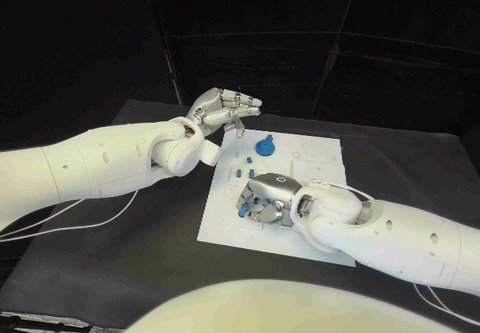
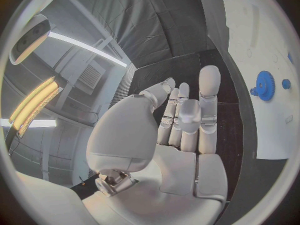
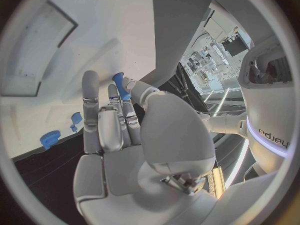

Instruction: Assemble the parts on the task board

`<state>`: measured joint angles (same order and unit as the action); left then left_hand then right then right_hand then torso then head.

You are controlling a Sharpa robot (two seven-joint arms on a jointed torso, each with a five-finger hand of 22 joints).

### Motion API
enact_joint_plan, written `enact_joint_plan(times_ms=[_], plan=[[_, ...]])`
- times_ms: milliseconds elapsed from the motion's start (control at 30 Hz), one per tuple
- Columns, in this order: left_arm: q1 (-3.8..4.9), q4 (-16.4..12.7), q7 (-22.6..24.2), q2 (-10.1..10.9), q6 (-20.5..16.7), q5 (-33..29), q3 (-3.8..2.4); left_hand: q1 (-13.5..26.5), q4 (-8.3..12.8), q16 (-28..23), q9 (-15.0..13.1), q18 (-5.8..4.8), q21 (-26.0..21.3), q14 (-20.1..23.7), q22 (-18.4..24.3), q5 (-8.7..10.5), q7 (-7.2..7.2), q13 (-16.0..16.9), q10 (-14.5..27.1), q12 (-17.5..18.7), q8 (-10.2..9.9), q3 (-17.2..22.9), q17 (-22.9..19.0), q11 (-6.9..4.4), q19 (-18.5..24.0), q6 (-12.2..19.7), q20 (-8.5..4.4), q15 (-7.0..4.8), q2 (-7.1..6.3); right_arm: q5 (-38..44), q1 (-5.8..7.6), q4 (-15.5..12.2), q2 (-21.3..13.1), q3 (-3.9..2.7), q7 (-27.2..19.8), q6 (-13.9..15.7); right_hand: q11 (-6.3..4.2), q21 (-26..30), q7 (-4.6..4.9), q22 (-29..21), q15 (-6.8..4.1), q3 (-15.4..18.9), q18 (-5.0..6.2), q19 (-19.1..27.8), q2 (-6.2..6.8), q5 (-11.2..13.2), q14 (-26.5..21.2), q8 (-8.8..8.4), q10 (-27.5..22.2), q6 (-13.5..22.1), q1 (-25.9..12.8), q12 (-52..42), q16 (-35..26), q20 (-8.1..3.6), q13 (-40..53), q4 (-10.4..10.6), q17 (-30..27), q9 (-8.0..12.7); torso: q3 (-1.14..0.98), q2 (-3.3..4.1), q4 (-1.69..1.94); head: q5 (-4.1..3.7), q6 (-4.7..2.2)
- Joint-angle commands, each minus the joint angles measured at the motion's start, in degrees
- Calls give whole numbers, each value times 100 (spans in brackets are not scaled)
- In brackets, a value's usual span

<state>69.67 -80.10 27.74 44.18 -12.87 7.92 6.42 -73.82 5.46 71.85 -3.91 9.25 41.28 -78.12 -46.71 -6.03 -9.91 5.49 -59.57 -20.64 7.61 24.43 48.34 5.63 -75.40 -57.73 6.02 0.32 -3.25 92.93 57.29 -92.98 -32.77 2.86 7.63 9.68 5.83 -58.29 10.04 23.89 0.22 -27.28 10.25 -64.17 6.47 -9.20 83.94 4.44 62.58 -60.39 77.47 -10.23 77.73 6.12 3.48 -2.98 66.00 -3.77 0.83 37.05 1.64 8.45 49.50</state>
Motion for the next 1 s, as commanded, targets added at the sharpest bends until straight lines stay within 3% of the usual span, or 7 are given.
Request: enact_joint_plan(times_ms=[33, 600, 767, 1000], plan=[[12, -11, 16, 1, 69, -11, -3, 8, -2, 9, -2, 31, -19, 6, 7, -11, -3, 9, 34, -29, 15, 0, -7, -1, 4, 54, 7, 27, 13, 114, 4, 15, 22, 0, 57, -118, 30, 23, 3, -12, 60, 4, 24, 55, 22, 22, 133, -45, -98, 47, -55, 50, -44, 21, 6, 16, -59, 0, -3, 1, -4, 1, 7], [12, -8, 3, 2, 78, -11, -3, 8, -2, 9, -2, 31, -19, 6, 7, -11, -3, 9, 34, -29, 15, 0, -7, -1, 4, 54, 7, 27, 13, 217, 4, 22, 39, 8, -25, -2, 63, 56, 16, -36, 96, 131, 35, 89, 151, 38, 100, -84, -265, 215, -164, 82, -107, 71, 23, 5, -157, 4, -1, -3, -1, -3, -1], [12, -5, -5, -2, 89, -11, -3, 9, -2, 14, -3, 33, -24, 11, 7, -9, -5, 12, 54, -51, 27, -1, -11, 2, 9, 66, 10, 29, 17, 218, 2, -11, 13, 9, -76, 202, 63, 87, 3, -61, 102, 317, 38, 98, 239, 7, 77, -95, -390, 620, -184, 72, -147, 83, 25, -35, -219, 15, -7, -1, -6, 3, -7], [12, 2, -9, -8, 93, -11, -3, 9, -2, 14, -3, 33, -24, 11, 7, -9, -5, 12, 54, -51, 27, -1, -11, 2, 9, 66, 10, 29, 17, 181, -4, -71, -34, 9, -245, 578, 44, 145, -39, -103, 90, 664, 37, 115, 235, -29, 32, -92, -661, 1131, -145, 26, -215, 77, 32, -82, -326, 8, -4, -2, -4, -12, -15]])
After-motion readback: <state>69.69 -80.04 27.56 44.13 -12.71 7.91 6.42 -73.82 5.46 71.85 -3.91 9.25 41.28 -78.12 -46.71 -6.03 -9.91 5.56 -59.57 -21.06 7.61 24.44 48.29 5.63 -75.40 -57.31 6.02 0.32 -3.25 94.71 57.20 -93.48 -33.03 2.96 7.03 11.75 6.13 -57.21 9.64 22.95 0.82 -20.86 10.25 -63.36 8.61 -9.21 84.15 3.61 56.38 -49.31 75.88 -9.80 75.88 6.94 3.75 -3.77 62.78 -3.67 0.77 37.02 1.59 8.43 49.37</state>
